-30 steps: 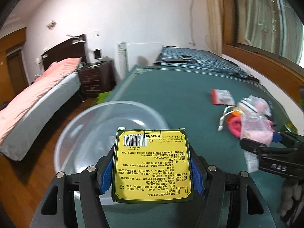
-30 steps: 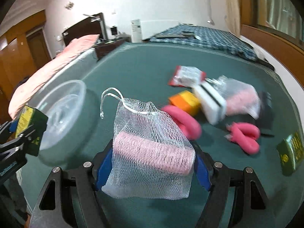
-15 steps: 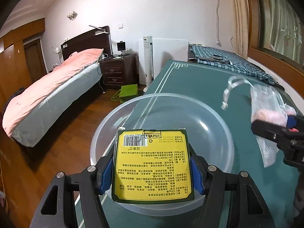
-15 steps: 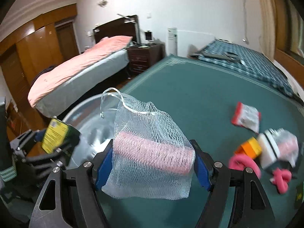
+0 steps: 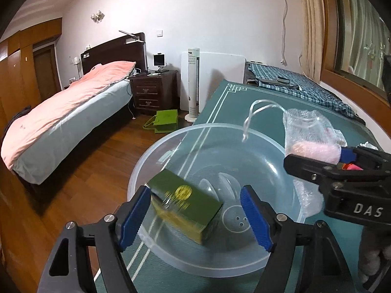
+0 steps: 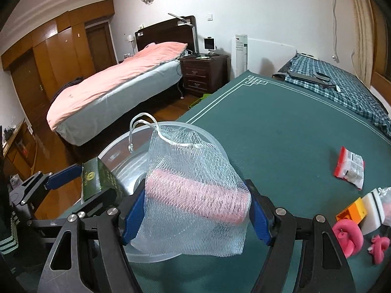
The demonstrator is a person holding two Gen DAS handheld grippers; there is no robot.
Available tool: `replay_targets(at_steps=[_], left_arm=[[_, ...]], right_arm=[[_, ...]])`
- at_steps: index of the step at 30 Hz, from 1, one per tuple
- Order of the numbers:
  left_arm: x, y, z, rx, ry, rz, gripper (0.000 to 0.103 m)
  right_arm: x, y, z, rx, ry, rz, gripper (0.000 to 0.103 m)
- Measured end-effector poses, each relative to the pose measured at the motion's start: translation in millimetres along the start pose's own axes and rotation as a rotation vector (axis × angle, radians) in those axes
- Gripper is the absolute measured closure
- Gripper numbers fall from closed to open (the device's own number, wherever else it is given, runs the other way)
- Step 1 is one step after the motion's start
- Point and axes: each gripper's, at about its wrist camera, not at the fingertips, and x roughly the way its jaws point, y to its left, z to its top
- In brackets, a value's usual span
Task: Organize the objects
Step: 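Open the left gripper to drop the box while the right gripper releases the bag, then bring both grippers back over the table toward the remaining items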
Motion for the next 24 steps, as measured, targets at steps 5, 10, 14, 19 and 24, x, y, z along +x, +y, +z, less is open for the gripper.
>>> replay_targets(at_steps=[5, 10, 14, 19, 24], left_arm=[[-2.0, 3.9, 3.9, -0.013, -0.013, -0.001, 0.024], [-4.2, 5.2, 4.7, -0.019, -0.019, 0.001, 0.024], [-6.8, 4.8, 4.1, -0.023, -0.022, 0.004, 0.024], [-12.1, 3.8, 2.8, -0.024, -0.031, 0.001, 0.024], [-13.3, -3.1, 2.3, -0.016, -0.029, -0.017, 0.024]], right_arm=[[2.8, 1.2, 0.2, 0.006, 0.001, 0.015, 0.027], [3.8, -1.2, 1.8, 0.015, -0.002, 0.036, 0.023], [1.3, -4.3, 2.9, 0.029, -0.015, 0.051, 0.021], [-5.2, -7.1, 2.1, 0.047, -0.026, 0.050, 0.021], [-13.0, -21.0, -6.0, 0.097, -0.028, 0.036, 0.021]])
